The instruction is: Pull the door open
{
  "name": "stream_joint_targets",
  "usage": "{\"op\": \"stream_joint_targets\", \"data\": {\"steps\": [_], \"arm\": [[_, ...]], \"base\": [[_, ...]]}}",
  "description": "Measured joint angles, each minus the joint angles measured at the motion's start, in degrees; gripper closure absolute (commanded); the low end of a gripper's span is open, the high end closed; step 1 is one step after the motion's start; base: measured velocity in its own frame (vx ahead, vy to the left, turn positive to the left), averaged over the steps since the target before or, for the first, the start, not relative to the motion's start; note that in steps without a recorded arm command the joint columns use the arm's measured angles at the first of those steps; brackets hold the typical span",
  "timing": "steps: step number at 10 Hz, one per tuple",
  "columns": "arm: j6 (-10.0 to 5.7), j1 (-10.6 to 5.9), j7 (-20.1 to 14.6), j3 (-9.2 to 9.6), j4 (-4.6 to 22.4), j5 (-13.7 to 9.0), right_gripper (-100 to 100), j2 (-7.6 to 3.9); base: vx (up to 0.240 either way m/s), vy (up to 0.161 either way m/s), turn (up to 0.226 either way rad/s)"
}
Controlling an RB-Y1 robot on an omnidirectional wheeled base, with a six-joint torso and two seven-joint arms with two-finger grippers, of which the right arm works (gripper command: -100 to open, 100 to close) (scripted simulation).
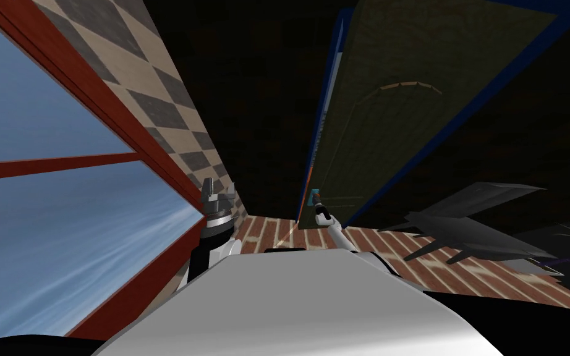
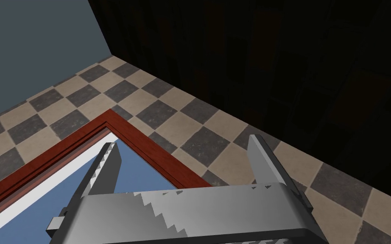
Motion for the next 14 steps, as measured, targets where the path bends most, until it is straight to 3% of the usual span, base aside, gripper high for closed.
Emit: {"op": "stream_joint_targets", "data": {"steps": [2,5,6,7,8,10,11,13,14], "arm": [[1.06,0.62,-1.59,0.34,-1.44,-0.62,100,-0.44],[0.21,-0.12,-4.12,0.12,-0.21,-2.35,100,-0.71],[-0.25,-1.10,-5.50,0.28,1.23,-2.89,100,-0.90],[-0.18,-0.43,-7.11,0.43,0.20,-3.70,100,-1.12],[-1.87,-1.95,-9.13,0.74,3.17,-4.79,100,-1.47],[-0.94,-0.45,-11.63,0.50,0.27,-6.10,100,-1.32],[-1.91,-1.98,-13.46,0.56,2.79,-7.19,100,-1.55],[-2.16,-1.71,-15.64,0.28,2.33,-8.45,100,-1.20],[-2.96,-2.09,-17.59,0.97,3.61,-8.98,100,-2.19]], "base": [[-0.007,-0.003,0.006],[-0.050,-0.038,0.112],[-0.058,-0.052,0.124],[-0.075,-0.070,0.154],[-0.066,-0.046,0.076],[-0.075,-0.037,0.117],[-0.067,-0.043,0.073],[-0.046,-0.015,0.089],[-0.017,-0.005,-0.022]]}}
